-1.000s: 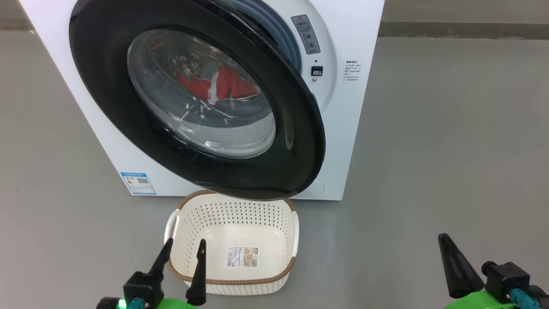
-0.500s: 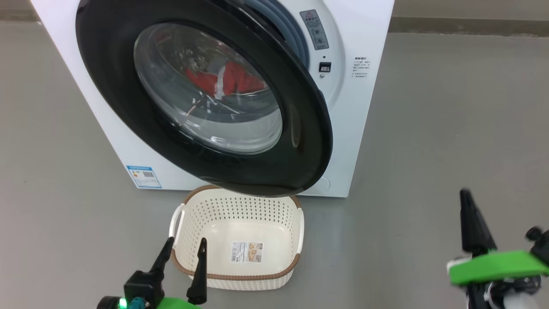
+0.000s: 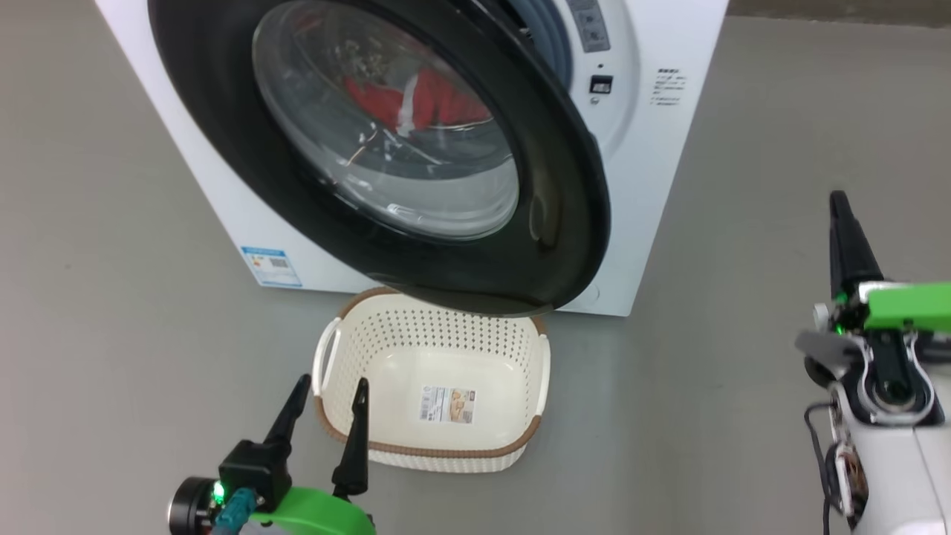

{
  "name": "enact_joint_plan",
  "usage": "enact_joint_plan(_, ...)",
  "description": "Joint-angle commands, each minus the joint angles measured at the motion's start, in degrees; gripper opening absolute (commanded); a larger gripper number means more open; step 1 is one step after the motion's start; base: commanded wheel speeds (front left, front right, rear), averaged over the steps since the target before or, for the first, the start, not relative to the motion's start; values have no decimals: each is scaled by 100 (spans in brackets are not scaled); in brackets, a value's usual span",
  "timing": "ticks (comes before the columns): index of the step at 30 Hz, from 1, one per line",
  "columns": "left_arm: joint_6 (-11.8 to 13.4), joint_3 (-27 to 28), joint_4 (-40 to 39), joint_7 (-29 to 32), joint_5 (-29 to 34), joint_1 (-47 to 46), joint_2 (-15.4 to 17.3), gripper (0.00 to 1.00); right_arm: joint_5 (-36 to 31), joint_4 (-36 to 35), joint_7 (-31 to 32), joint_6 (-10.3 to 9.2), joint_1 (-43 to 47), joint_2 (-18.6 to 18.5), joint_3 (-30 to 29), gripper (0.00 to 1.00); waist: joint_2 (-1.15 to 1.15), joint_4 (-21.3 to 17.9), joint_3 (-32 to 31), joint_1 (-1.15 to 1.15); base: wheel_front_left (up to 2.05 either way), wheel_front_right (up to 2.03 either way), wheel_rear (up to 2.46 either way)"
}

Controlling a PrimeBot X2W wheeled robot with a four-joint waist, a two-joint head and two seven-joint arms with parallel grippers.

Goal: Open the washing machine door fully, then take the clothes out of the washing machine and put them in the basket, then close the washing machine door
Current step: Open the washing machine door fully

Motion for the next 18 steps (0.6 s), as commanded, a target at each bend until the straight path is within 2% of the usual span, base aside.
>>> enact_joint_plan(1,-18,154,-180,-45,-5,-257,32,100,114,9,123,21,-365,-47,107,0,0,113,107,0,0,0,0)
enact_joint_plan(10,-24,11,-294,-45,-52,-429,21,100,377,1318,863,21,-1425,-88,377,0,0,404,342,0,0,0,0)
enact_joint_plan(18,-18,-119,-367,-45,-114,-550,18,100,426,2034,1336,21,-2012,-80,611,0,0,599,532,0,0,0,0)
